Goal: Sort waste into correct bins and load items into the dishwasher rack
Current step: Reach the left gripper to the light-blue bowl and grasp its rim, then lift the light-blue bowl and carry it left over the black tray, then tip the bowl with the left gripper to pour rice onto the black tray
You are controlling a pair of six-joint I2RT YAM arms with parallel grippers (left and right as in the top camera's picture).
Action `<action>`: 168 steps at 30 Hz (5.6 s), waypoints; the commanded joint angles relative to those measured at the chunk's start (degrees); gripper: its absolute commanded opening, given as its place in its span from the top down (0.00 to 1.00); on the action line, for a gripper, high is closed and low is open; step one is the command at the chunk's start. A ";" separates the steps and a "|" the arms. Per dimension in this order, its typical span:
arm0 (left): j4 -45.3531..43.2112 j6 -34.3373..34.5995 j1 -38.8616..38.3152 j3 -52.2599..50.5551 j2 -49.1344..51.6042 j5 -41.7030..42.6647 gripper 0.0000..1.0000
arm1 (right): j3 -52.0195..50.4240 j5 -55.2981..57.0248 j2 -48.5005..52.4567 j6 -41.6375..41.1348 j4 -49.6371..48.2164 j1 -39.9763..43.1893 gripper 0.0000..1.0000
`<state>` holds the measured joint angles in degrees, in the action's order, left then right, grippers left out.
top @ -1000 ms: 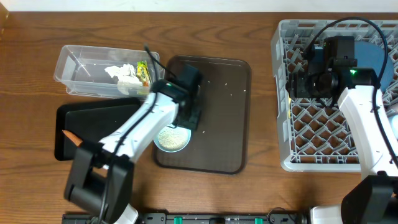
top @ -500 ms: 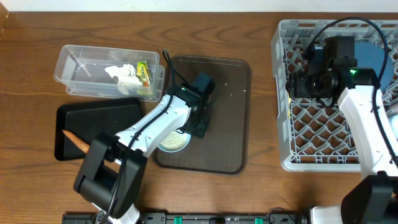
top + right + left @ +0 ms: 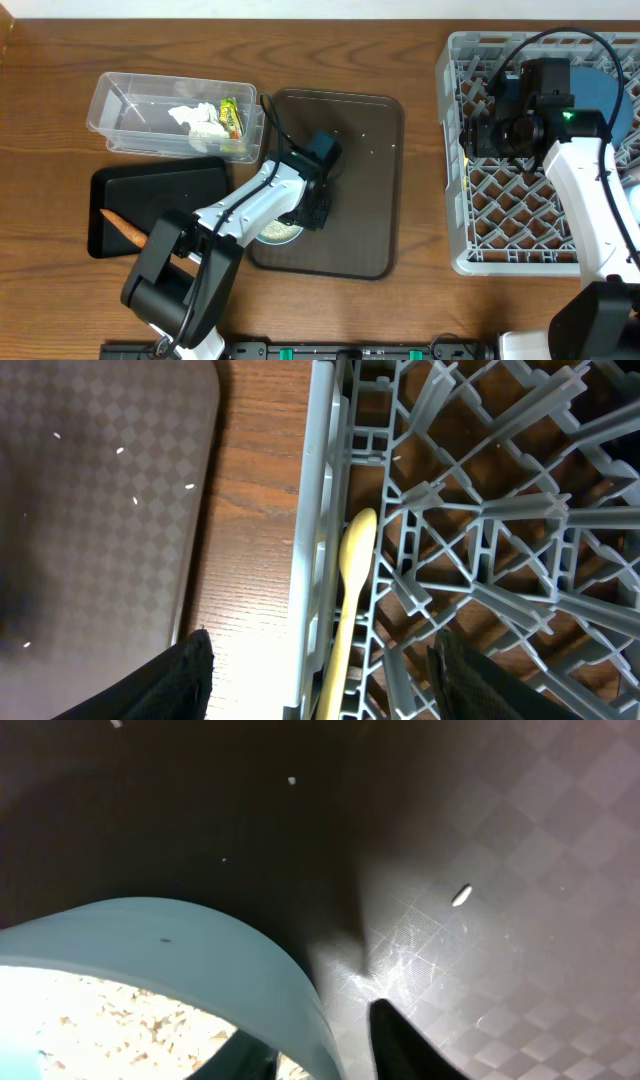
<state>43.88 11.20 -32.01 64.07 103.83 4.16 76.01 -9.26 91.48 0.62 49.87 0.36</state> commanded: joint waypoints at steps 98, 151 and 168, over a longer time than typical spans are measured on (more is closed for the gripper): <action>-21.09 -16.76 70.47 -16.63 -14.51 85.92 0.94 | 0.07 -0.39 -0.09 -0.59 0.02 -0.04 0.31; -25.66 0.70 70.71 -16.33 -14.91 76.46 0.94 | 0.07 -0.42 -0.09 -0.59 -0.39 -0.04 0.31; -26.97 4.02 42.47 -11.15 -25.73 51.39 0.94 | 0.07 -0.42 -0.09 -0.61 -0.83 -0.04 0.31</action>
<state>17.10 13.78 15.99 49.50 80.05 67.68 76.01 -9.26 91.48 0.62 49.19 0.36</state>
